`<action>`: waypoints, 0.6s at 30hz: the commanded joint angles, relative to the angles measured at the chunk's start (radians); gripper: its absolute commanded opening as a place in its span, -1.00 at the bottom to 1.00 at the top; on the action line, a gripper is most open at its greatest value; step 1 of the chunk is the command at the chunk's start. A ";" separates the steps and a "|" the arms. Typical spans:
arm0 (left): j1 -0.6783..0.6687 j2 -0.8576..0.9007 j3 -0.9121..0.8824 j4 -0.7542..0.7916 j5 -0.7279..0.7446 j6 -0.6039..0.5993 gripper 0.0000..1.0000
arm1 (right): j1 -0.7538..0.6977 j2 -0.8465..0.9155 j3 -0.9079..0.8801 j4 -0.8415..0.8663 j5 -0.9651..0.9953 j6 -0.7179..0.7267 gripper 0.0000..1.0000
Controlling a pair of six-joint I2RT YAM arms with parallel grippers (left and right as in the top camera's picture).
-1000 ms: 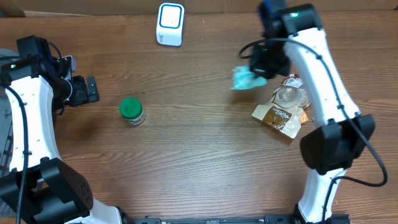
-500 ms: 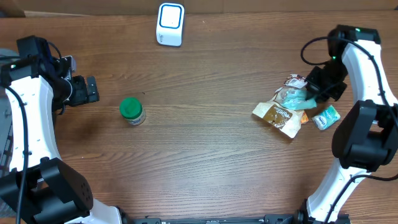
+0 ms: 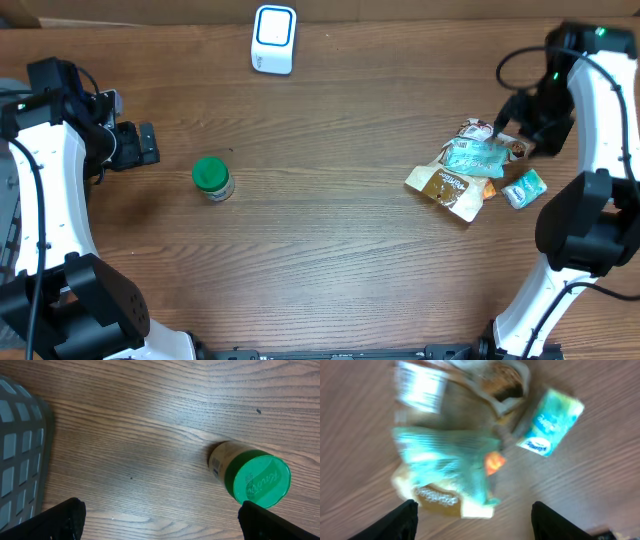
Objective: Scan the item barcode
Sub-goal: 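Carry the teal pack right and release it on the scanned pile, then raise the right gripper away from the pile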
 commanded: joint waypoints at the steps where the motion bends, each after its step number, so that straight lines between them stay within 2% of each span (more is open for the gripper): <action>1: -0.007 -0.002 0.005 0.000 0.004 -0.006 0.99 | 0.066 -0.020 0.139 -0.025 -0.084 -0.062 0.37; 3: -0.007 -0.002 0.005 0.000 0.004 -0.006 0.99 | 0.127 -0.020 0.170 -0.014 -0.142 -0.064 0.37; 9: -0.007 -0.002 0.005 0.000 0.004 -0.006 0.99 | 0.309 -0.018 0.161 0.061 -0.143 -0.064 0.42; 12: -0.007 -0.002 0.005 0.000 0.004 -0.006 0.99 | 0.389 -0.018 0.140 0.108 -0.129 -0.064 0.52; 18: -0.007 -0.002 0.005 0.001 -0.002 -0.003 0.99 | 0.463 -0.018 0.097 0.134 -0.130 -0.060 0.55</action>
